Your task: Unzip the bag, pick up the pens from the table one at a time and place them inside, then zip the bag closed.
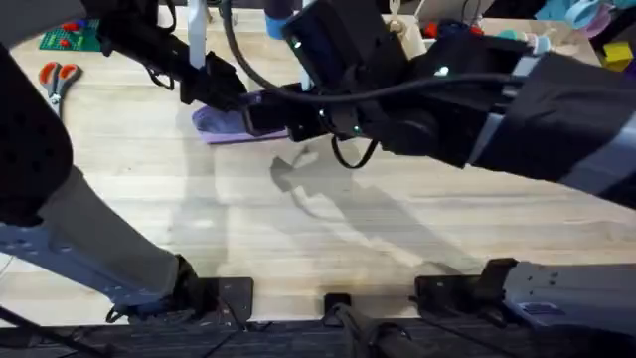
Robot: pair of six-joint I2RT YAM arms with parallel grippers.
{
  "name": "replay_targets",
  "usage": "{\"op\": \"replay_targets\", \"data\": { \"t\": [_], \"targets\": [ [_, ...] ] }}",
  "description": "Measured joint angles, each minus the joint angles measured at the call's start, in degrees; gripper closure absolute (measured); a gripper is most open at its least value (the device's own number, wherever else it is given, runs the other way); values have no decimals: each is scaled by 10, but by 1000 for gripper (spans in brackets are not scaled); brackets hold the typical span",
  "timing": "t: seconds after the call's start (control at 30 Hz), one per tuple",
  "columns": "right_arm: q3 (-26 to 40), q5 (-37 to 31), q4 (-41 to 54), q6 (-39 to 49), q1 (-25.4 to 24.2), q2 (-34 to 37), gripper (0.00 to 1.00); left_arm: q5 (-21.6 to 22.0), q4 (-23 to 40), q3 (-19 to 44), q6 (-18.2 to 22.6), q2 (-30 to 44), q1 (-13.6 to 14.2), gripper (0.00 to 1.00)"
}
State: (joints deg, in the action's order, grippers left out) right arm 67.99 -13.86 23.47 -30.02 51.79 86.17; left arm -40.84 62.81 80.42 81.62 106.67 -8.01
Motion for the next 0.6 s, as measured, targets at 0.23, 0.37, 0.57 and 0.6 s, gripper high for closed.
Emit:
{"op": "replay_targets", "data": {
  "t": [0.23,0.37,0.57,0.6],
  "targets": [
    [-1,-3,-55,-13,2,38,13,0,0,0,0,0,0,959],
    [-1,-3,-74,-20,2,57,12,0,0,0,0,0,0,959],
    [-2,-3,-113,-26,2,84,22,2,0,0,0,0,0,959],
    [-2,-3,-118,-26,2,87,24,2,0,0,0,0,0,959]
  ]
}}
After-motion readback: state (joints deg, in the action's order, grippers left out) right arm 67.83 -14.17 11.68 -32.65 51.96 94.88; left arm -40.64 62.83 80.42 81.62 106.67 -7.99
